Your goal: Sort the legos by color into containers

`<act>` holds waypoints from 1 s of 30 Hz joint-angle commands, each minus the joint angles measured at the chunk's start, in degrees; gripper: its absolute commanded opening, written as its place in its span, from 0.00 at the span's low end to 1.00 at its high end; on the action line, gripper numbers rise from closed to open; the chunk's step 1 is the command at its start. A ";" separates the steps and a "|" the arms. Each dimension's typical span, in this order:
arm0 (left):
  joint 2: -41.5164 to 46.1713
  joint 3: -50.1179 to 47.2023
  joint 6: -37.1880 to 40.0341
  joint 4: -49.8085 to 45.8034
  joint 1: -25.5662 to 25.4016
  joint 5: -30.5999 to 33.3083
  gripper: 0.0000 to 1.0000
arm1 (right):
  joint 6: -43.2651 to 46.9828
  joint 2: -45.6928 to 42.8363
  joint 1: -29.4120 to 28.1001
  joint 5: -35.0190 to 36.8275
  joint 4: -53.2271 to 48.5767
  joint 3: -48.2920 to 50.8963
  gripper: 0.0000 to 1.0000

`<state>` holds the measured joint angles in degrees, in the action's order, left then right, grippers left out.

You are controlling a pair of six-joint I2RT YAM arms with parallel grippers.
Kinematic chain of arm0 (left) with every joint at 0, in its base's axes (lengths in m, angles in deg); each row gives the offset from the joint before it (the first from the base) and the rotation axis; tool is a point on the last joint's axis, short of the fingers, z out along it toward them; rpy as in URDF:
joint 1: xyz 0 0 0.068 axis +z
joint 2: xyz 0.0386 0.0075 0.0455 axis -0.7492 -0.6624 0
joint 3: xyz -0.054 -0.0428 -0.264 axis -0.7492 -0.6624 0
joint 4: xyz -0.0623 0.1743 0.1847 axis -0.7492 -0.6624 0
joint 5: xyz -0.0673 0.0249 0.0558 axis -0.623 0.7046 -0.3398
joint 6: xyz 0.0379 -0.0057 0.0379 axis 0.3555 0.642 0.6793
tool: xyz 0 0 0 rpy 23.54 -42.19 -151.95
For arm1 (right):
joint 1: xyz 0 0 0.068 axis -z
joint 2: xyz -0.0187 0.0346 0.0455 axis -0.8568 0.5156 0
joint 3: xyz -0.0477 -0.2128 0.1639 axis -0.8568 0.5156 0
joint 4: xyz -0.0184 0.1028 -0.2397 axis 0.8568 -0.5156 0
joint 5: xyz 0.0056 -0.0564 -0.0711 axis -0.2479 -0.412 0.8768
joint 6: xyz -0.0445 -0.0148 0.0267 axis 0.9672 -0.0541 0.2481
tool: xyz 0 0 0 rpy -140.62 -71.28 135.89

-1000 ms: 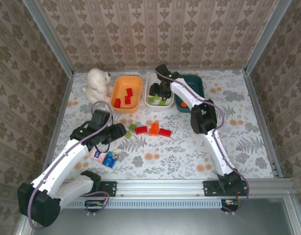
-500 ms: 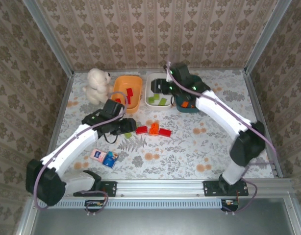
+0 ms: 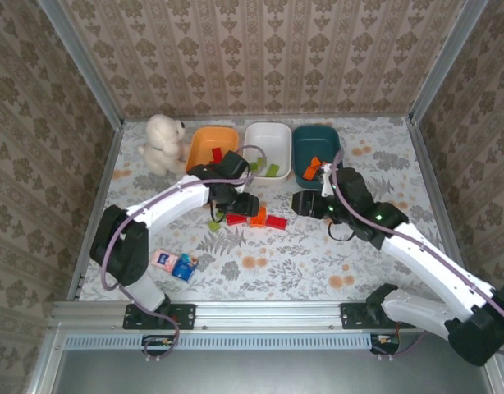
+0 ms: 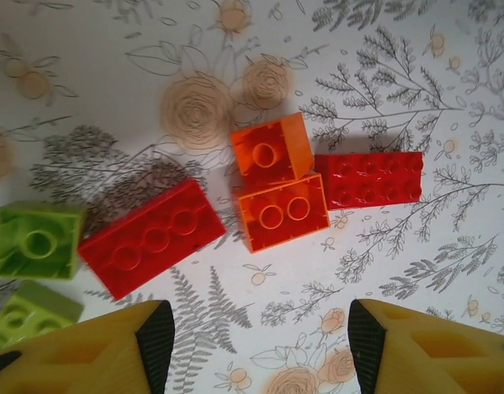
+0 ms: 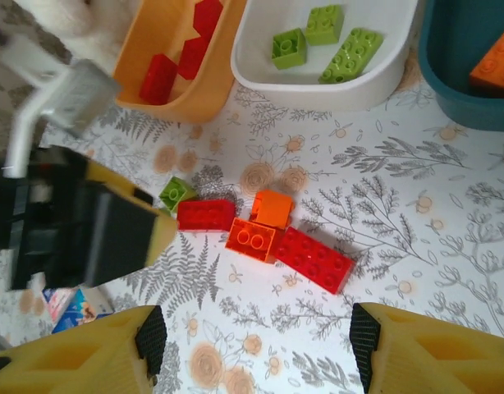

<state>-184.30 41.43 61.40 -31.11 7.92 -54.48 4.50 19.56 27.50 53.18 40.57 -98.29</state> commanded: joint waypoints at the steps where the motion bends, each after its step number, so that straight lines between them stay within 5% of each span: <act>1: -1.86 0.90 -1.26 -1.77 -3.04 0.36 0.61 | -2.12 -3.10 -0.18 2.70 -3.51 1.97 0.65; 8: -4.84 2.97 -1.54 -0.45 -5.72 1.81 0.64 | -2.98 -5.80 -0.18 3.21 -5.36 3.62 0.65; 17: -15.59 15.53 22.84 -4.73 -12.99 6.52 0.70 | -3.55 -11.84 -0.10 4.94 -8.01 3.83 0.66; 30: -21.60 17.53 42.00 -0.31 -13.79 7.65 0.81 | -4.03 -19.68 0.45 9.80 -21.92 -4.22 0.71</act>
<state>-204.76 58.54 96.35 -32.14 -5.83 -47.46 0.85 0.64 27.63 60.57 23.67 -100.04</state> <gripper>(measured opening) 0.810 0.709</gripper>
